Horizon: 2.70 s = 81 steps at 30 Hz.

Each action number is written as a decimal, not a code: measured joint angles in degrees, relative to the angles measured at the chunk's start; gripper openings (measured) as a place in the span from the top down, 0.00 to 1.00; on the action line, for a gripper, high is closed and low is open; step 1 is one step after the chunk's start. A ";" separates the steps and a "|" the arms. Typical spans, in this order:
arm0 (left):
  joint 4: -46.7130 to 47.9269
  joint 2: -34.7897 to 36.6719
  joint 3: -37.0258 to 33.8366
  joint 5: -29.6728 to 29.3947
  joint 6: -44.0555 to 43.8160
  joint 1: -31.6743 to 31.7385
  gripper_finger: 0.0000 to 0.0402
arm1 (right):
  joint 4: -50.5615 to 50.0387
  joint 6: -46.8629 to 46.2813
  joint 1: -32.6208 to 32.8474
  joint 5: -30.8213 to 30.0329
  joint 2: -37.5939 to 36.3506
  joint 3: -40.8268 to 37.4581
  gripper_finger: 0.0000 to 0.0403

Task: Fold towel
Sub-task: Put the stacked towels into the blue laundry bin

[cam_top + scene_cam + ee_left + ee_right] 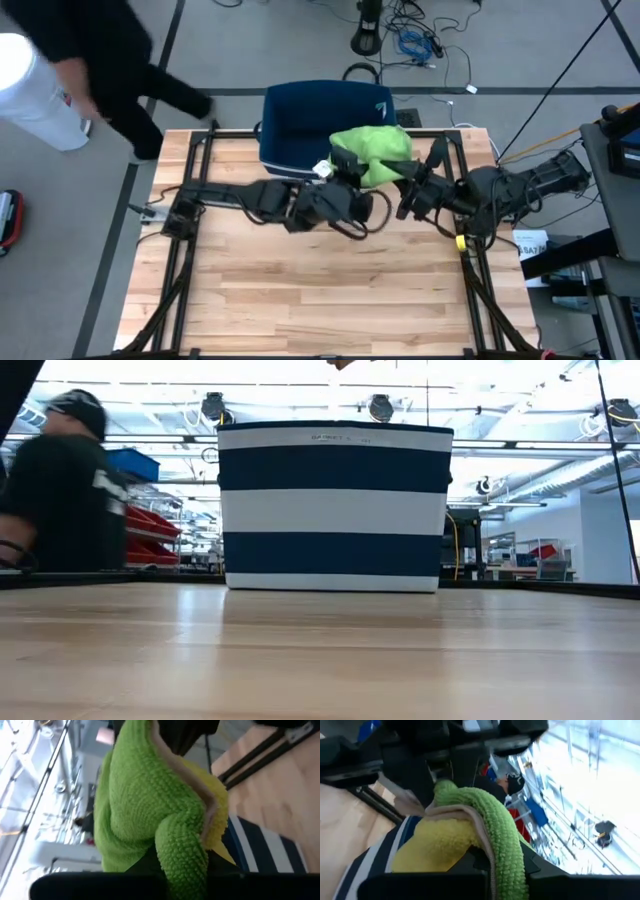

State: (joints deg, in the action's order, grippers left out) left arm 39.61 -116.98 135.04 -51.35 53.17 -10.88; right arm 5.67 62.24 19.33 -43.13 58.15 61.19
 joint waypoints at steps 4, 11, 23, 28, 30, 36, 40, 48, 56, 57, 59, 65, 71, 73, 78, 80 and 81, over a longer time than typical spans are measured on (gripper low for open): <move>0.04 2.11 -0.04 5.98 0.37 1.93 0.92 | -0.13 1.37 -3.51 5.89 -0.02 1.32 0.96; 0.62 4.45 -0.04 18.38 0.13 6.41 0.92 | -0.24 1.07 -11.76 19.32 -0.07 2.10 0.96; 4.38 4.53 -0.02 33.00 -0.23 16.87 0.92 | -1.95 -4.09 -30.53 40.74 1.98 2.07 0.96; 7.50 4.36 -0.04 38.09 -0.79 21.52 0.92 | -1.92 -6.34 -37.92 48.34 5.18 2.07 0.96; 10.19 4.31 -0.06 40.38 -1.50 23.52 0.92 | -1.96 -7.08 -40.41 50.99 6.76 2.07 0.96; 17.13 4.12 -1.49 45.75 -3.66 29.30 0.92 | -0.87 -8.51 -46.66 58.20 12.13 2.05 0.96; 18.85 4.14 -3.83 50.47 -4.39 32.62 0.92 | 0.67 -9.45 -50.16 63.87 16.22 2.05 0.96; 15.69 4.14 -12.20 55.13 -2.05 38.34 0.92 | 1.77 -11.51 -55.65 69.87 23.20 1.98 0.96; 10.32 4.25 -19.62 57.81 -2.03 42.56 0.89 | 2.72 -13.60 -59.38 72.25 27.78 1.90 0.96; 10.00 4.25 -19.97 57.79 -2.03 42.81 0.89 | 2.74 -13.60 -59.63 72.26 28.30 1.90 0.96; 9.45 4.25 -20.48 57.55 -2.01 43.26 0.89 | 3.07 -13.62 -60.22 72.43 29.12 1.90 0.96; 6.36 4.25 -22.67 57.15 -1.56 43.96 0.89 | 2.78 -13.87 -61.32 72.60 30.01 1.90 0.95; 3.28 4.45 -27.17 57.18 1.36 44.12 0.88 | 1.67 -16.72 -61.95 71.92 30.05 1.90 0.90; 3.64 4.45 -27.77 57.18 1.40 44.09 0.86 | 1.00 -17.36 -62.02 72.14 30.05 1.90 0.87; 4.91 4.29 -28.11 58.44 0.98 44.16 0.76 | -0.41 -18.58 -62.02 72.69 29.90 1.94 0.75; 5.45 4.17 -28.17 58.47 0.01 44.20 0.71 | -0.89 -19.61 -62.02 72.69 29.86 1.96 0.68; 5.93 4.16 -28.17 58.48 -0.22 44.20 0.69 | -0.87 -20.11 -62.02 72.69 29.84 1.96 0.65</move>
State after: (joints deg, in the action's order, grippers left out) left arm 45.53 -112.81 106.87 7.13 52.95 33.32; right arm 4.80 42.13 -42.70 29.56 87.99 63.16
